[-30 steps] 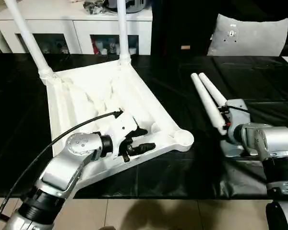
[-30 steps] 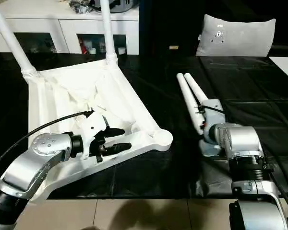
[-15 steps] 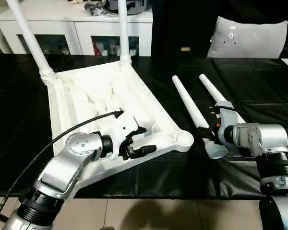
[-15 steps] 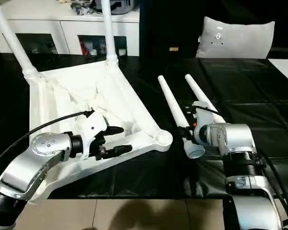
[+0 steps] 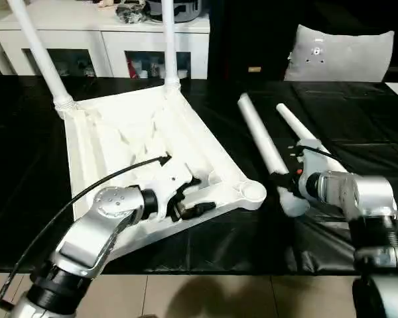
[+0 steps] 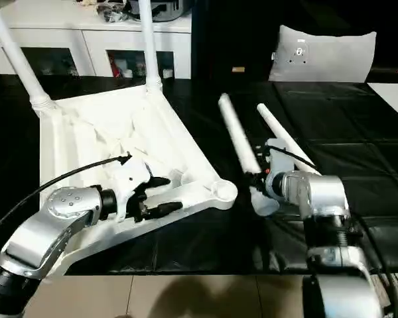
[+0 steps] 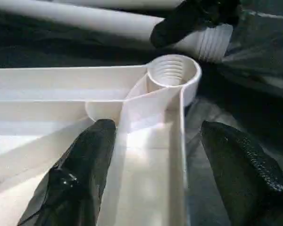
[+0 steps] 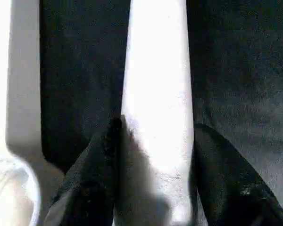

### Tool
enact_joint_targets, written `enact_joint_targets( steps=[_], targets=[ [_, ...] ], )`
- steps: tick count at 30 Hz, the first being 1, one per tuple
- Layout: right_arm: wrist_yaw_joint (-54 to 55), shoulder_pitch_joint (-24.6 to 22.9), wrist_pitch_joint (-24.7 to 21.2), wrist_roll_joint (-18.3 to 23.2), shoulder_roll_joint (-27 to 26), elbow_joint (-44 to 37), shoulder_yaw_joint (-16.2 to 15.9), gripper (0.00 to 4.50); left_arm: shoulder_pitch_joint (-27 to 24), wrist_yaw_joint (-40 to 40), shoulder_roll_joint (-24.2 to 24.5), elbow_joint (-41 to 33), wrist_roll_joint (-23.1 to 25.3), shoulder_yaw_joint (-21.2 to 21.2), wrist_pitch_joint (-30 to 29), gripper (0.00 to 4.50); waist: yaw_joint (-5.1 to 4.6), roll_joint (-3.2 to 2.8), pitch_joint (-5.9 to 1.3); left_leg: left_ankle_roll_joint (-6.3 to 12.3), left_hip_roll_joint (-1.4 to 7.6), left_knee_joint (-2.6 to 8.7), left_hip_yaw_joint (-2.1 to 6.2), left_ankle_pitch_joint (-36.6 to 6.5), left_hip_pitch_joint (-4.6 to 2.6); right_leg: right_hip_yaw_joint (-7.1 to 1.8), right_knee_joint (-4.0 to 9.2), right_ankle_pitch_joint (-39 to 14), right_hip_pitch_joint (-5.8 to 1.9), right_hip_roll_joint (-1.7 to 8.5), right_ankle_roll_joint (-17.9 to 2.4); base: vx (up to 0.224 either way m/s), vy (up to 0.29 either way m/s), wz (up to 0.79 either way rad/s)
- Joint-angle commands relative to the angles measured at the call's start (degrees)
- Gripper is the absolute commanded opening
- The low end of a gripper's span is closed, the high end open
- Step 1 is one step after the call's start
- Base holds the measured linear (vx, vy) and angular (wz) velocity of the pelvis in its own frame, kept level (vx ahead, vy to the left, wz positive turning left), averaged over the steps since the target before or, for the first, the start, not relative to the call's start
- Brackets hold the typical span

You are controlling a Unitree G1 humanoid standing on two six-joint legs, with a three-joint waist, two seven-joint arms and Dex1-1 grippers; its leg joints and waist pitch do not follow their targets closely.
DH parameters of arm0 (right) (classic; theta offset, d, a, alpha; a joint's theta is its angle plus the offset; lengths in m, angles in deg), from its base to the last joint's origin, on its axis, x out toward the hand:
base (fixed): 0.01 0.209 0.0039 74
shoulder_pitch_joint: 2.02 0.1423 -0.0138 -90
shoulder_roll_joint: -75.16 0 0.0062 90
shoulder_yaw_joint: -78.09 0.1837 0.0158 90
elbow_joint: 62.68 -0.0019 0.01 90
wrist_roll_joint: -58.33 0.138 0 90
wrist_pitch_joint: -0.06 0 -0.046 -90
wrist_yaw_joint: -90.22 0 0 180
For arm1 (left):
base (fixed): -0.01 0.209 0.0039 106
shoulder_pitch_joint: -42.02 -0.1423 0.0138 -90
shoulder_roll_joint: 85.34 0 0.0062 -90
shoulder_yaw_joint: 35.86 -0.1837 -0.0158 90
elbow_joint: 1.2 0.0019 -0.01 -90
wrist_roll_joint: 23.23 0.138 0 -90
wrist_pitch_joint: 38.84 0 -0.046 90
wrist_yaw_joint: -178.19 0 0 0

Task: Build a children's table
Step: Pick table leg

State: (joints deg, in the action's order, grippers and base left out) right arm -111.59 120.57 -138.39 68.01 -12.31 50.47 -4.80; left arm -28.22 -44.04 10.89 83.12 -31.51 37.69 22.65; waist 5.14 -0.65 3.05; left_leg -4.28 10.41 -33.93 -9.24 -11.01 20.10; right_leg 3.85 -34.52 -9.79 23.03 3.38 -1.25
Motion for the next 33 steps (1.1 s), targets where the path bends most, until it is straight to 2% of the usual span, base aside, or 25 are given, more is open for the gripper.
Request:
enact_joint_targets(
  steps=[1, 4, 6, 8, 11, 12, 14, 15, 16, 17, 19, 21, 22, 24, 27, 29, 33],
  targets=[
    [-1.5, -0.3, 4.4, 3.5, -1.3, -4.7, 3.7, 1.88, 2.6, 3.7, -2.0, 2.3, 0.5, 2.7, 2.1, 3.3, 0.17, 0.17, -3.79, -0.77, 1.77, 3.82, 0.34, -10.5, 0.02, -2.58, 4.55, -18.3, -3.04, 4.17, -7.1, 0.0, 0.0, 0.0],
    [-3.8, 0.2, 4.4, 8.0, -3.0, -6.8, 7.1, 1.88, 4.5, 6.8, -5.2, 4.8, -0.9, 5.7, 3.5, 3.3, 0.24, 0.22, -3.91, 0.85, 1.8, 3.65, 0.3, -7.9, 0.41, -2.61, 4.03, -13.2, -3.34, 4.09, -8.8, 0.0, 0.0, 0.0],
    [-8.4, 0.0, 4.9, 13.1, -5.0, -9.4, 9.2, 1.88, 7.3, 9.8, -9.9, 7.6, -5.6, 10.7, 2.3, 3.3, 0.48, 0.3, -3.99, 1.38, 1.77, 3.43, 0.15, -7.7, 0.3, -2.57, 4.06, -12.5, -3.33, 4.27, -9.8, 0.0, 0.0, 0.0],
    [-9.2, -0.2, 4.9, 14.1, -5.4, -9.9, 9.5, 1.88, 7.9, 10.1, -10.7, 7.9, -6.7, 11.6, 1.7, 3.57, 0.49, 0.4, -3.97, 2.13, 1.84, 3.53, 0.3, -7.1, 0.54, -2.45, 4.11, -13.0, -3.46, 4.28, -9.8, 0.0, 0.0, 0.0],
    [-15.1, -2.0, 6.3, 19.6, -7.4, -13.1, 9.4, 1.88, 11.2, 13.5, -15.8, 9.1, -13.7, 17.4, -1.4, 3.69, 0.7, 0.34, -4.03, 2.75, 1.79, 3.22, 0.06, -6.6, 0.59, -2.46, 4.24, -13.3, -3.39, 4.43, -10.2, 0.0, 0.0, 0.0],
    [-17.9, -3.1, 5.8, 23.1, -8.6, -15.0, 9.9, 1.88, 13.0, 15.9, -18.7, 10.0, -16.7, 20.2, -2.3, 3.69, 0.87, 0.83, -4.03, 3.5, 1.81, 3.18, 0.04, -6.2, 0.77, -2.41, 4.28, -12.7, -3.55, 4.4, -10.6, 0.0, 0.0, 0.0],
    [-19.8, -4.0, 5.2, 25.2, -9.4, -16.3, 10.0, 1.88, 14.5, 17.8, -21.0, 10.9, -19.6, 22.4, -3.8, 4.04, 1.24, 0.64, -4.07, 3.97, 2.01, 3.23, 0.22, -5.7, 0.67, -2.31, 4.22, -13.1, -3.34, 4.46, -10.6, 0.0, 0.0, 0.0],
    [-21.1, -4.6, 4.3, 26.8, -10.0, -17.3, 9.9, 1.88, 15.6, 19.5, -23.0, 11.6, -21.5, 24.0, -4.3, 4.04, 1.24, 0.66, -4.04, 4.0, 1.96, 3.21, 0.17, -5.7, 0.71, -2.3, 4.28, -13.4, -3.35, 4.38, -10.5, 0.0, 0.0, 0.0],
    [-21.3, -4.7, 4.2, 26.9, -10.1, -17.4, 9.9, 1.88, 15.7, 19.6, -23.2, 11.7, -21.7, 24.2, -4.3, 4.05, 1.5, 0.68, -3.94, 4.05, 2.04, 3.25, 0.22, -5.7, 0.7, -2.29, 4.45, -14.2, -3.28, 4.37, -10.1, 0.0, 0.0, 0.0],
    [-21.9, -5.1, 4.0, 27.1, -10.3, -17.8, 9.3, 1.88, 16.2, 20.1, -24.4, 11.8, -23.4, 25.0, -4.6, 4.16, 1.69, 1.16, -3.99, 4.02, 2.07, 3.32, 0.22, -5.4, 0.71, -2.27, 4.52, -15.2, -3.26, 4.45, -9.4, 0.0, 0.0, 0.0],
    [-22.7, -5.8, 3.6, 27.6, -10.6, -18.6, 8.4, 1.88, 17.0, 21.0, -26.5, 11.8, -26.3, 26.6, -5.2, 4.33, 1.93, 0.92, -3.9, 3.6, 1.97, 3.23, 0.14, -5.0, 0.83, -2.32, 4.6, -16.3, -3.24, 4.59, -9.0, 0.0, 0.0, 0.0],
    [-23.1, -6.1, 3.3, 28.0, -10.7, -18.9, 8.0, 1.88, 17.3, 21.6, -27.3, 11.6, -27.8, 27.4, -5.6, 4.49, 2.05, 0.93, -4.06, 3.47, 2.08, 3.3, 0.38, -4.3, 0.93, -2.28, 4.49, -15.4, -3.26, 4.5, -8.5, 0.0, 0.0, 0.0],
    [-23.8, -6.6, 3.4, 28.1, -10.7, -19.4, 6.8, 1.88, 17.5, 22.0, -28.7, 10.7, -30.3, 28.4, -6.7, 4.49, 1.92, 1.35, -4.07, 3.49, 2.07, 3.27, 0.29, -4.0, 1.01, -2.31, 4.39, -14.8, -3.33, 4.48, -8.5, 0.0, 0.0, 0.0],
    [-24.3, -7.2, 3.7, 28.2, -10.5, -19.9, 5.4, 1.88, 17.7, 22.4, -29.4, 9.8, -31.1, 28.7, -7.8, 4.5, 1.99, 1.48, -3.95, 3.48, 2.01, 3.27, 0.25, -4.1, 1.03, -2.31, 4.47, -15.1, -3.32, 4.55, -8.3, 0.0, 0.0, 0.0],
    [-24.6, -7.4, 3.7, 28.6, -10.5, -20.1, 5.0, 1.88, 17.3, 22.1, -29.3, 9.4, -30.5, 28.1, -8.2, 4.5, 2.03, 1.35, -3.9, 3.63, 2.1, 3.35, 0.35, -3.9, 1.01, -2.33, 4.54, -15.6, -3.24, 4.58, -7.6, 0.0, 0.0, 0.0],
    [-25.5, -7.7, 3.3, 29.1, -10.4, -20.8, 4.2, 1.88, 16.9, 22.5, -29.6, 9.3, -31.1, 28.0, -8.4, 4.23, 2.01, 1.42, -3.84, 3.61, 2.05, 3.38, 0.35, -4.1, 1.1, -2.34, 4.62, -16.1, -3.33, 4.61, -7.1, 0.0, 0.0, 0.0],
    [-25.6, -8.1, 4.7, 27.1, -9.9, -20.7, 2.5, 1.88, 17.1, 23.5, -29.7, 9.5, -31.6, 28.0, -8.3, 3.85, 2.04, 1.43, -3.84, 3.17, 2.05, 3.4, 0.39, -3.8, 1.09, -2.37, 4.61, -16.0, -3.31, 4.61, -6.5, 0.0, 0.0, 0.0]
  ],
)
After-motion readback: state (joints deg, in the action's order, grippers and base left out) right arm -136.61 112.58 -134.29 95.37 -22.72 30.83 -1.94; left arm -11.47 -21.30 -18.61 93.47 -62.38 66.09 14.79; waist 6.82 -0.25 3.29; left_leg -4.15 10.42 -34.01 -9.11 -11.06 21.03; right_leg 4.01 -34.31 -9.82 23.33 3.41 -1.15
